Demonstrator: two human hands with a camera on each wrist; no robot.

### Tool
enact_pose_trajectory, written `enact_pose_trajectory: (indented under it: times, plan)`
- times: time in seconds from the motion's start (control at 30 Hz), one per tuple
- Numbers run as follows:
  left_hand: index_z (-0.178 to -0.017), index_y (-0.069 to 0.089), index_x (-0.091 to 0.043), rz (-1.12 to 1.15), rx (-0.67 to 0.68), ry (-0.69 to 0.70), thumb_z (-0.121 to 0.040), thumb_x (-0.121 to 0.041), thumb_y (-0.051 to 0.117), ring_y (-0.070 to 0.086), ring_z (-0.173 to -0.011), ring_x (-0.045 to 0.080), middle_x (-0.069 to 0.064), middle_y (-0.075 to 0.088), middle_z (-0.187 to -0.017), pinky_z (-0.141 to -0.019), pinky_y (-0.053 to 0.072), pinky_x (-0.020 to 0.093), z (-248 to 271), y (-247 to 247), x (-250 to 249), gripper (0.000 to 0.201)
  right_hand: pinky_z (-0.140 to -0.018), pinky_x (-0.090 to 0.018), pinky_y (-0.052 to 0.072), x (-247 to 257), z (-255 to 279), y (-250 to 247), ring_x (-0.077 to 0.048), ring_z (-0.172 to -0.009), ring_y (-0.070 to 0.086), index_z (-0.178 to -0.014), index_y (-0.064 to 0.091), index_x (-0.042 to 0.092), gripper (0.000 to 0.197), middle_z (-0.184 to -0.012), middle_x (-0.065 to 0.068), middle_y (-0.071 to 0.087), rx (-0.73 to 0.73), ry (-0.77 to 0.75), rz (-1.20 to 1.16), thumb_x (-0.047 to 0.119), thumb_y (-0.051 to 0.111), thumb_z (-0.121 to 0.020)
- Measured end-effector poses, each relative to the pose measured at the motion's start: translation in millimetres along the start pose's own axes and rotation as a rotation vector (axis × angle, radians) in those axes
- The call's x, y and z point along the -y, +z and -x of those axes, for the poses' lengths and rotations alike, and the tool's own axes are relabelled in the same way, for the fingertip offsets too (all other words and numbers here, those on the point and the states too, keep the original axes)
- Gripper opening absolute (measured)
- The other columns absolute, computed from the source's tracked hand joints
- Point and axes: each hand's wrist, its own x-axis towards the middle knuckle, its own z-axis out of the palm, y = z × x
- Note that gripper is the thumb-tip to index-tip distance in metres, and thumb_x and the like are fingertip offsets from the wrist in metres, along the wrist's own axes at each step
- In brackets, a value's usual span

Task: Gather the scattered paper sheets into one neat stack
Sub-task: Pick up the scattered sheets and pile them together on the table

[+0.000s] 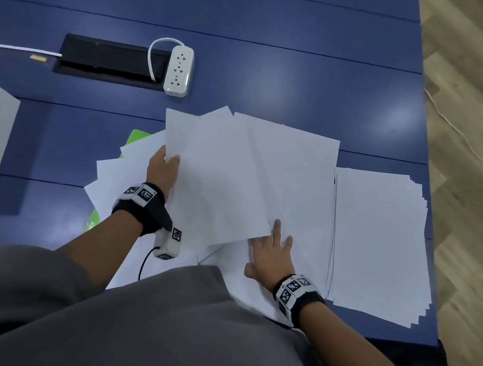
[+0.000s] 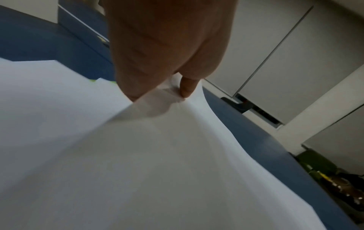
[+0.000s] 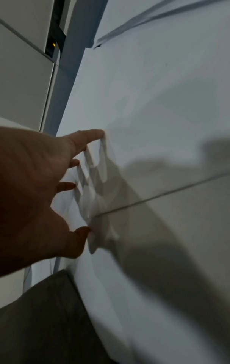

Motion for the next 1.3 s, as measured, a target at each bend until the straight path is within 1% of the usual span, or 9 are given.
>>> enact_pose_trajectory:
  times: [0.13, 0.23, 0.33, 0.5, 0.7, 0.87, 1.03, 1.23, 1.3]
  plan:
    - [-0.109, 0.063, -0.012, -0.099, -0.009, -0.064, -0.087, -0.013, 0.047, 0.062, -0.093, 0.031, 0.011, 0.067, -0.105, -0.090, 0.051, 0.046, -0.2, -14.5, 28.2, 0.028, -0.102, -0.070, 0.022, 8.5, 1.9, 2.2, -0.052, -0.141, 0.001, -0.094, 0.065, 0.014, 0.020, -0.157, -0.023, 0.005, -0.020, -0.006, 0.006, 0.026, 0.059, -0.080]
    - [-0.109, 0.063, -0.009, -0.070, -0.021, -0.079, -0.090, -0.011, 0.047, 0.058, -0.085, 0.024, 0.008, 0.064, -0.098, -0.082, 0.050, 0.039, 5.9, -24.5, 34.5, 0.026, -0.092, -0.068, 0.039, 7.5, 0.9, 0.8, -0.050, -0.136, 0.028, -0.125, 0.055, 0.007, 0.051, -0.149, -0.022, 0.032, -0.056, 0.052, -0.051, 0.022, 0.069, -0.078]
    - [-0.109, 0.064, -0.008, -0.015, -0.026, -0.060, -0.092, -0.010, 0.047, 0.055, -0.082, 0.021, 0.005, 0.063, -0.096, -0.072, 0.047, 0.029, 12.1, -35.8, 34.4, 0.024, -0.068, -0.058, 0.054, 5.0, -2.2, -3.9, -0.047, -0.115, 0.054, -0.106, 0.063, 0.001, 0.052, -0.124, -0.022, 0.057, -0.097, 0.047, -0.089, 0.011, 0.084, -0.060]
    - [-0.112, 0.063, -0.004, 0.040, 0.003, -0.013, -0.094, -0.009, 0.048, 0.057, -0.087, 0.021, 0.005, 0.062, -0.101, -0.062, 0.046, 0.020, 21.6, -57.6, 27.1, 0.025, -0.066, -0.033, 0.043, -7.6, -9.6, -32.5, -0.031, -0.099, 0.055, -0.107, 0.056, 0.001, 0.020, -0.107, -0.015, 0.058, -0.294, 0.230, -0.487, 0.007, 0.046, -0.092]
    - [-0.113, 0.062, -0.005, 0.056, 0.084, -0.033, -0.098, -0.015, 0.049, 0.058, -0.094, 0.024, 0.007, 0.063, -0.105, -0.078, 0.047, 0.030, 31.0, -67.8, 38.0, 0.022, -0.054, -0.031, 0.030, -19.9, -14.6, -74.7, -0.033, -0.066, 0.054, -0.069, 0.046, 0.006, 0.022, -0.067, -0.016, 0.054, -0.480, 0.424, -0.740, 0.003, 0.045, -0.091]
    - [-0.135, 0.049, -0.007, -0.170, 0.218, 0.041, -0.099, -0.024, 0.044, 0.051, -0.125, 0.028, 0.010, 0.055, -0.136, -0.107, 0.040, 0.047, 17.2, -47.6, 65.5, 0.041, -0.059, -0.031, 0.029, -6.6, -6.4, -115.9, -0.030, -0.066, 0.042, -0.086, 0.051, 0.011, 0.019, -0.076, -0.012, 0.059, -0.572, 0.515, -0.469, 0.021, 0.040, -0.099]
    - [-0.146, 0.034, -0.015, -0.142, 0.361, 0.023, -0.100, -0.024, 0.042, 0.039, -0.136, 0.024, 0.004, 0.040, -0.149, -0.113, 0.033, 0.046, 34.3, -16.0, 59.3, 0.048, -0.057, -0.029, 0.031, 23.3, -2.5, -135.9, -0.033, -0.074, 0.060, -0.093, 0.061, 0.012, 0.031, -0.081, -0.011, 0.067, -0.552, 0.436, -0.316, 0.028, 0.036, -0.099]
    - [-0.140, 0.035, -0.041, 0.059, 0.541, -0.136, -0.089, -0.042, 0.044, 0.053, -0.121, 0.021, -0.011, 0.049, -0.141, -0.094, 0.050, 0.052, 50.8, 8.6, 40.9, 0.051, -0.059, -0.032, 0.036, 58.0, -21.5, -133.5, -0.028, -0.070, 0.048, -0.062, 0.033, 0.012, 0.033, -0.069, -0.009, 0.048, -0.343, 0.254, -0.674, 0.012, 0.038, -0.095]
    - [-0.130, 0.044, -0.048, 0.070, 0.581, -0.128, -0.090, -0.046, 0.040, 0.055, -0.119, 0.019, -0.013, 0.055, -0.133, -0.095, 0.048, 0.054, 57.5, 14.1, 29.1, 0.040, -0.058, -0.040, 0.051, 64.3, -25.3, -131.6, -0.032, -0.071, 0.055, -0.069, 0.042, 0.007, 0.029, -0.072, -0.010, 0.050, -0.258, 0.229, -0.840, 0.014, 0.038, -0.096]
